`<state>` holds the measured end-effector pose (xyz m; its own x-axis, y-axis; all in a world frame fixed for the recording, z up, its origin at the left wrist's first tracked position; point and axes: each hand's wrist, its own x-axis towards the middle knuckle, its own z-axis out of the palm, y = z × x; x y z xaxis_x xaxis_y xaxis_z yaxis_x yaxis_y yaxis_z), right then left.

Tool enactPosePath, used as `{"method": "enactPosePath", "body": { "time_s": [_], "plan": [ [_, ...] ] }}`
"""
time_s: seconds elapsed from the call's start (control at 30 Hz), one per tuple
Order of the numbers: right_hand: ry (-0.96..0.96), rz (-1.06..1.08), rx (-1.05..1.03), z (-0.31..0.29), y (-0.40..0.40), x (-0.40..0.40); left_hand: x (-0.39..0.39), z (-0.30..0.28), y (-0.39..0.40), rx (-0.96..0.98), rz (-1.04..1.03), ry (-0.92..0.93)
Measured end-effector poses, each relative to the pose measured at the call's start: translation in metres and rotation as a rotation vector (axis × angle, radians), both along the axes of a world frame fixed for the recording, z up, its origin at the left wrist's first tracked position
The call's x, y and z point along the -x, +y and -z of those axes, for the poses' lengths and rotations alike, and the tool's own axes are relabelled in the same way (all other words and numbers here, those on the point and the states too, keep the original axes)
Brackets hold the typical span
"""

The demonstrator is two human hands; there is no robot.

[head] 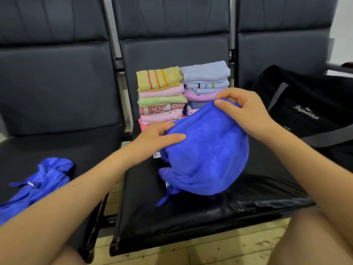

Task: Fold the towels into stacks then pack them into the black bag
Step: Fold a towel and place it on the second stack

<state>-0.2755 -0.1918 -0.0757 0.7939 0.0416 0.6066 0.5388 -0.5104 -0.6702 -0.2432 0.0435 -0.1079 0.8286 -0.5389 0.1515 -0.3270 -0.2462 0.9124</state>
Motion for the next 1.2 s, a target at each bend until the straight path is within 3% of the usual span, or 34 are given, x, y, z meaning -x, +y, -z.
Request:
{"method": "enactPosePath", "body": {
  "time_s": [0.07,0.27,0.37,0.53,0.6,0.67,0.73,0.77,0.87,1.03,1.2],
  "plan": [
    [0.014,0.015,-0.108,-0.008,-0.007,0.001,-0.002,-0.003,0.010,0.025,-0.028,0.025],
    [0.219,-0.167,-0.469,-0.033,-0.011,0.010,0.015,-0.033,0.000,0.522,-0.011,0.440],
    [0.420,-0.283,-0.611,-0.043,-0.018,0.017,0.020,-0.034,-0.011,0.575,0.016,0.576],
    [0.563,-0.232,-0.583,-0.036,-0.041,0.011,0.007,-0.017,-0.027,0.544,-0.072,0.653],
    [0.633,-0.238,-0.508,-0.026,-0.050,0.005,-0.003,-0.007,-0.030,0.395,-0.147,0.533],
    [0.651,-0.156,-0.336,-0.004,-0.060,-0.008,-0.021,0.010,-0.024,0.005,-0.228,0.168],
    [0.630,0.008,0.015,0.024,-0.071,-0.023,-0.037,0.027,-0.014,-0.384,-0.319,-0.192],
    [0.658,0.052,0.196,0.038,-0.074,-0.031,-0.042,0.033,-0.009,-0.469,-0.349,-0.274],
    [0.788,0.043,0.447,0.066,-0.079,-0.044,-0.053,0.041,0.000,-0.447,-0.439,-0.356],
    [0.507,0.171,0.145,0.085,-0.078,-0.064,-0.071,0.051,0.005,-0.266,-0.550,-0.324],
    [0.366,0.377,0.290,0.108,-0.071,-0.086,-0.089,0.075,0.009,-0.252,-0.601,-0.210]
  ]
}}
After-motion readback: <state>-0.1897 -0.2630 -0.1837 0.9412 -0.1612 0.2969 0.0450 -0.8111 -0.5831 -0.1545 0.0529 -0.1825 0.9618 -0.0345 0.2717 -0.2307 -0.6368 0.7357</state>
